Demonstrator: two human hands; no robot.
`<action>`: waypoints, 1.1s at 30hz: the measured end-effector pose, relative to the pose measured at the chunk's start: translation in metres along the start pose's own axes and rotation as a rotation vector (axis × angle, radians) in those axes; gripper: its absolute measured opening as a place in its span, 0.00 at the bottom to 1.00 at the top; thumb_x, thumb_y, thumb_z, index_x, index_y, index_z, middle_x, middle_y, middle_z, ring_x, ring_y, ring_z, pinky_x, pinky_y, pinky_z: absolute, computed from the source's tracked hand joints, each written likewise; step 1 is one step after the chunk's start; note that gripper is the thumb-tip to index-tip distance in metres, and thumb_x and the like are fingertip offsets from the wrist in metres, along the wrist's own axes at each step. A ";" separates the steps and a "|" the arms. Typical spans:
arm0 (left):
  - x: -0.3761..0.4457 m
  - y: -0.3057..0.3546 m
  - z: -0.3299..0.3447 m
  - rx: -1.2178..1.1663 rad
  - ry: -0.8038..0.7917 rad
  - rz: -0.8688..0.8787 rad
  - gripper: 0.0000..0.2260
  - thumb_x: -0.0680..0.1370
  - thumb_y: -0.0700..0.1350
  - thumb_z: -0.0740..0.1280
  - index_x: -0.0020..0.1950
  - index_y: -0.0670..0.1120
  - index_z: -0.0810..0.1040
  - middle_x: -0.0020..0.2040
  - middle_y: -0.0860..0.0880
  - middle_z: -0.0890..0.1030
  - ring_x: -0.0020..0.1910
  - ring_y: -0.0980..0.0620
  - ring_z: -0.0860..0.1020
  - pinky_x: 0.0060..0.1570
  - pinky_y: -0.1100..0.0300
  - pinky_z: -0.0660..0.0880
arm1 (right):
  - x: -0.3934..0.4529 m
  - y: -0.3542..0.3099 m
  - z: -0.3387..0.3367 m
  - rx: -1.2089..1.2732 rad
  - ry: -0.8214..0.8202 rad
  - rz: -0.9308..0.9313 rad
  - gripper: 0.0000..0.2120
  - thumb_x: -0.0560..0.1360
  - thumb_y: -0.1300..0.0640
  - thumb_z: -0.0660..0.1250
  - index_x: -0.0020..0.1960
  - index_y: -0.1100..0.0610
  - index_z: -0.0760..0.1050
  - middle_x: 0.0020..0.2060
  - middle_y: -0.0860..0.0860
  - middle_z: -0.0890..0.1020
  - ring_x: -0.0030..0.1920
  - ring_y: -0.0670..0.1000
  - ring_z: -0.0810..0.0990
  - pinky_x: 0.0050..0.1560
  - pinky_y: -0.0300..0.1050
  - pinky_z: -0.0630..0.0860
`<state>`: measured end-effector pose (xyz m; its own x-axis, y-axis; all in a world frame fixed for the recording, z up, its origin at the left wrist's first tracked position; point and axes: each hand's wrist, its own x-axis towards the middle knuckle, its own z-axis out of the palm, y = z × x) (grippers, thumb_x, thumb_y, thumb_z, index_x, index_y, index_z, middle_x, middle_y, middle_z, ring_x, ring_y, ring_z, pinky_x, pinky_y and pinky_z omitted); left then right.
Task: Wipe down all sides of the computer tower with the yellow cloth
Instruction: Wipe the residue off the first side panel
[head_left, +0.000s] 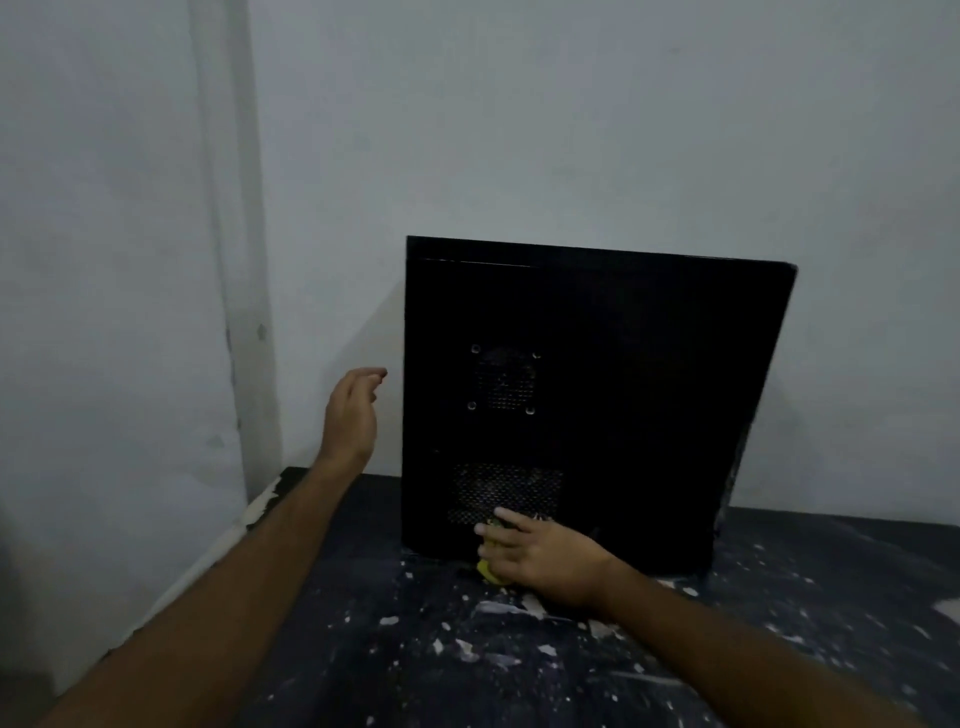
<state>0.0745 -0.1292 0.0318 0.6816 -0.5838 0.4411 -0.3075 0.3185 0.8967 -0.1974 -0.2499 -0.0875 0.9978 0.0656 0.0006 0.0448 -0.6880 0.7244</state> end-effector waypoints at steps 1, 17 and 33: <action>0.004 -0.003 0.000 0.004 -0.013 -0.024 0.14 0.86 0.42 0.55 0.60 0.48 0.80 0.62 0.47 0.79 0.59 0.48 0.76 0.67 0.45 0.71 | -0.015 0.006 0.000 -0.015 0.009 -0.004 0.24 0.78 0.58 0.71 0.72 0.55 0.70 0.75 0.53 0.71 0.81 0.57 0.57 0.81 0.60 0.52; 0.016 -0.050 0.023 -0.180 -0.027 -0.319 0.17 0.84 0.55 0.55 0.53 0.50 0.81 0.66 0.43 0.80 0.67 0.39 0.75 0.70 0.38 0.70 | -0.154 0.033 -0.011 -0.028 0.105 0.267 0.25 0.75 0.53 0.72 0.70 0.51 0.73 0.67 0.57 0.72 0.59 0.58 0.72 0.56 0.53 0.68; 0.019 -0.075 -0.015 -0.087 -0.069 -0.311 0.19 0.87 0.52 0.51 0.64 0.46 0.79 0.65 0.48 0.77 0.63 0.45 0.72 0.59 0.49 0.67 | 0.114 -0.049 -0.031 0.032 0.269 0.153 0.18 0.80 0.52 0.59 0.67 0.51 0.76 0.61 0.53 0.75 0.56 0.55 0.71 0.53 0.51 0.71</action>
<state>0.1205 -0.1530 -0.0271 0.6866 -0.7113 0.1507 -0.0313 0.1781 0.9835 -0.0870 -0.1866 -0.1015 0.9449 0.1450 0.2935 -0.0997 -0.7264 0.6800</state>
